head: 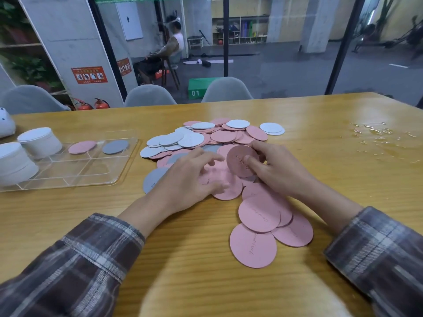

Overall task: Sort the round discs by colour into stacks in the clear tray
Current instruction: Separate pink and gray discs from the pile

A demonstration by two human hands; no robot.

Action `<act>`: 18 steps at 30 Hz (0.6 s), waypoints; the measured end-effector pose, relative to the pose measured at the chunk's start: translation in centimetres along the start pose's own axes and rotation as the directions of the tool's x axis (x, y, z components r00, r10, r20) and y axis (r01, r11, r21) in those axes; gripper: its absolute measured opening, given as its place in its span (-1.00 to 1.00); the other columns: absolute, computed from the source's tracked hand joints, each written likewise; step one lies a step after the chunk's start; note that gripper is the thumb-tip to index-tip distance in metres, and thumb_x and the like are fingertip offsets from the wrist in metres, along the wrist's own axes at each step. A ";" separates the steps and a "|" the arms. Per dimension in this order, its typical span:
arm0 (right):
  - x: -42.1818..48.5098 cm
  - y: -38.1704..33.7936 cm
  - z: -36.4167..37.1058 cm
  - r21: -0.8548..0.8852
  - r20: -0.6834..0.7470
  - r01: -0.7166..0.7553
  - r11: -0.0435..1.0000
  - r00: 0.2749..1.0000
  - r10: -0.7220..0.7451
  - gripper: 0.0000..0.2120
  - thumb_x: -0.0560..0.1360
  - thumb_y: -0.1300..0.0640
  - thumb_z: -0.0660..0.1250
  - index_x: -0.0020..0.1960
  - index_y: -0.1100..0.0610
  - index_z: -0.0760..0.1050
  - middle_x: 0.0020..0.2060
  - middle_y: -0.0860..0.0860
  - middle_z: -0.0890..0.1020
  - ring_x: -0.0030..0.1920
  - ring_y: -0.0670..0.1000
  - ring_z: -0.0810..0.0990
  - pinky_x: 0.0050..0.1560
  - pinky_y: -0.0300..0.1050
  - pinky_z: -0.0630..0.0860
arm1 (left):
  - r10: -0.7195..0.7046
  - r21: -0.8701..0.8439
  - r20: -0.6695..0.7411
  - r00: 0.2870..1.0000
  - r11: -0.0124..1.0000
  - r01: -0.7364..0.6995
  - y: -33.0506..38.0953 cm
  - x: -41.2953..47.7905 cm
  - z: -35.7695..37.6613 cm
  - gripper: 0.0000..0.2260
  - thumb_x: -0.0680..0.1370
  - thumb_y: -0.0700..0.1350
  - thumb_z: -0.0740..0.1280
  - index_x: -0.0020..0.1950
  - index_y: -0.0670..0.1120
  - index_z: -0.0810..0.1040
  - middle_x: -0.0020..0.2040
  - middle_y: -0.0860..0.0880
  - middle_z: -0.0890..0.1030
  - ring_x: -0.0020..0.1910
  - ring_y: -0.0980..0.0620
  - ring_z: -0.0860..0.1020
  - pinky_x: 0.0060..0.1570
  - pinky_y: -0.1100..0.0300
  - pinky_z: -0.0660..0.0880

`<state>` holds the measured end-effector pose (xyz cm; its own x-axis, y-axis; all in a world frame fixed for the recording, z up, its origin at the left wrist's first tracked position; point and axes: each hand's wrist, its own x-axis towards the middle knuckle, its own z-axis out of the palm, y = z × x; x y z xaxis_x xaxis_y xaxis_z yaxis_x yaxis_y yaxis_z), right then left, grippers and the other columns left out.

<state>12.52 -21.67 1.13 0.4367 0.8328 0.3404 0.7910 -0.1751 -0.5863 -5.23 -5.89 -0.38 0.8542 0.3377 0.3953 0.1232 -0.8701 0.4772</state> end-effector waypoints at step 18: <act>0.0 -0.1 0.0 0.112 -0.045 0.008 0.994 0.999 -0.003 -0.85 0.67 0.17 0.23 -0.01 0.11 0.55 -0.32 -0.11 0.58 -0.42 -0.15 0.54 -0.39 -0.33 0.36 | -0.047 -0.189 -0.121 0.992 0.982 0.023 0.5 0.2 -0.4 -0.71 0.41 -0.15 0.63 0.10 0.04 0.74 -0.12 0.10 0.67 -0.15 0.07 0.61 -0.13 0.31 0.53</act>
<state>12.46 -21.65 1.23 0.4533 0.8087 0.3749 0.7416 -0.1088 -0.6620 -5.22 -6.13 0.25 0.7803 0.4187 0.4645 0.0454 -0.7787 0.6257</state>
